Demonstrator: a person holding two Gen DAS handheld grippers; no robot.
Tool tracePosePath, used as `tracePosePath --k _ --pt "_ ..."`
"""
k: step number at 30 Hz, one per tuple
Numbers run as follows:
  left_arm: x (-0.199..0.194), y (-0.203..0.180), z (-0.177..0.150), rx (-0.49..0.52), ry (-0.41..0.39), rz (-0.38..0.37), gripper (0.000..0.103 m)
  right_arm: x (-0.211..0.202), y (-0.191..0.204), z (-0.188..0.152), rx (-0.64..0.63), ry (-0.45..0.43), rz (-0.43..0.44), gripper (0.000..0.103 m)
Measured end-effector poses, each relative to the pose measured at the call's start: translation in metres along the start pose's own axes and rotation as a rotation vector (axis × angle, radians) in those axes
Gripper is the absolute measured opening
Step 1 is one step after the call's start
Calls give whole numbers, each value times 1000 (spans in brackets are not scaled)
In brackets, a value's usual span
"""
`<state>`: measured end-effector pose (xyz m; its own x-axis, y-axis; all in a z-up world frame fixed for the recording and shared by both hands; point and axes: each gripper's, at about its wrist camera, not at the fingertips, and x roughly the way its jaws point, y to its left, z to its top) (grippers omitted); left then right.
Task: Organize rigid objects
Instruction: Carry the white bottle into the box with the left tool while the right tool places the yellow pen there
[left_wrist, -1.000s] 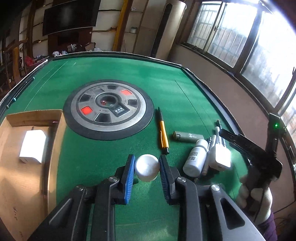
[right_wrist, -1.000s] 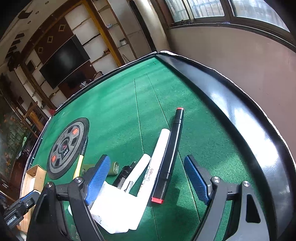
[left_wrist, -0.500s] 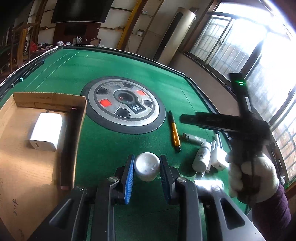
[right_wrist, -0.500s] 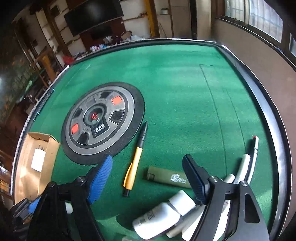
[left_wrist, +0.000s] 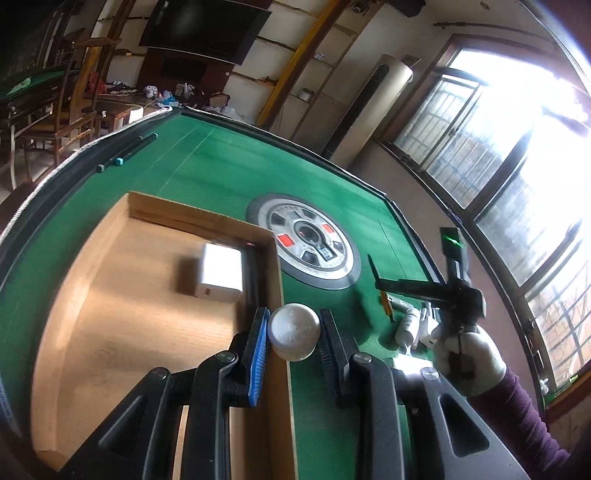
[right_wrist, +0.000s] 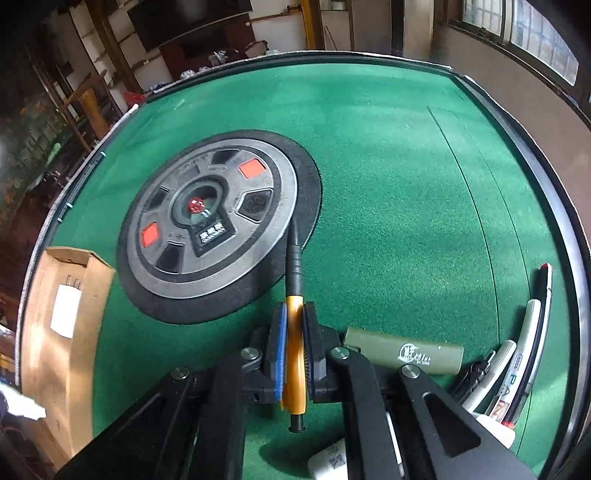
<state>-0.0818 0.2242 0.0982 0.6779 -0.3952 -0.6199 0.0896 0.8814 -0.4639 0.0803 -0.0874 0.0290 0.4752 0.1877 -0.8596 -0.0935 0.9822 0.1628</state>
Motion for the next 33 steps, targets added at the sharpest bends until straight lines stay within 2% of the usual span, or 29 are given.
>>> tracePosePath --k 3,7,12,15,19,23,25,28,31,33 --pt "-5 23 10 -16 15 42 27 -25 8 -8 6 -33 92 8" --pt "13 52 25 -46 64 97 27 -52 41 -8 -2 -32 232 8" --pt "56 83 48 -90 153 119 27 -50 106 -9 -27 48 408 8" --pt "82 102 61 -106 199 140 27 -34 149 -9 -33 109 474 8" --pt "106 119 78 -163 224 114 27 -3 203 -6 -37 172 506 8" --pt "119 134 82 -226 228 82 28 27 233 -2 -8 218 512 8" --pt "119 140 80 -251 225 85 40 37 242 -1 2 233 500 8" --pt "111 139 80 -243 208 78 42 42 250 -3 -20 240 464 9" --pt "93 131 79 -214 149 87 57 43 250 -4 -36 219 436 10" --pt "79 127 77 -201 111 86 62 39 254 -5 -64 190 409 14"
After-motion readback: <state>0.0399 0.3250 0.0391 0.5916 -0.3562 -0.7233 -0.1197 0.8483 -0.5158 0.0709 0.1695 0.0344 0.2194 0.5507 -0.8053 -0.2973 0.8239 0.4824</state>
